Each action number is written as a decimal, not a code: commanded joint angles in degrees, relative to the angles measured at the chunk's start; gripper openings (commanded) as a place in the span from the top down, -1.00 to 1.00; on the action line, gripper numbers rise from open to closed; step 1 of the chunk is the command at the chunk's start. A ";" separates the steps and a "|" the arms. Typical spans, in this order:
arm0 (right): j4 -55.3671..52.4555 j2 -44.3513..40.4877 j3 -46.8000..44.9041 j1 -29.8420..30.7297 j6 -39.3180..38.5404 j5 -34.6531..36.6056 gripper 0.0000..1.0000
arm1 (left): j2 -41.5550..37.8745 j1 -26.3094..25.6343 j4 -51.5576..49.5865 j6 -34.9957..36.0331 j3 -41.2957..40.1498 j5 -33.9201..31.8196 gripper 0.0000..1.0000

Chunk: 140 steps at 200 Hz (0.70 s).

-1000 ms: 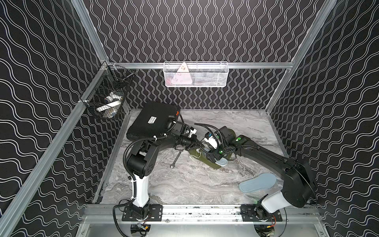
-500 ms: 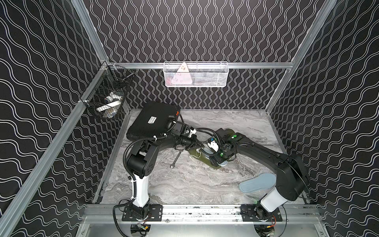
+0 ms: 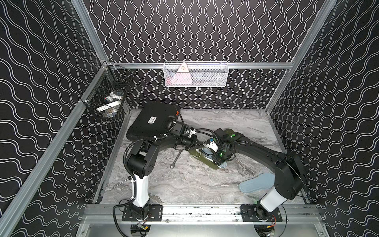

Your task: Insert the insole into the shoe

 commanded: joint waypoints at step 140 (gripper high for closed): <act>4.96 -2.37 0.09 3.05 -0.23 3.84 0.89 | -0.05 0.07 2.83 -1.67 -0.57 1.46 1.00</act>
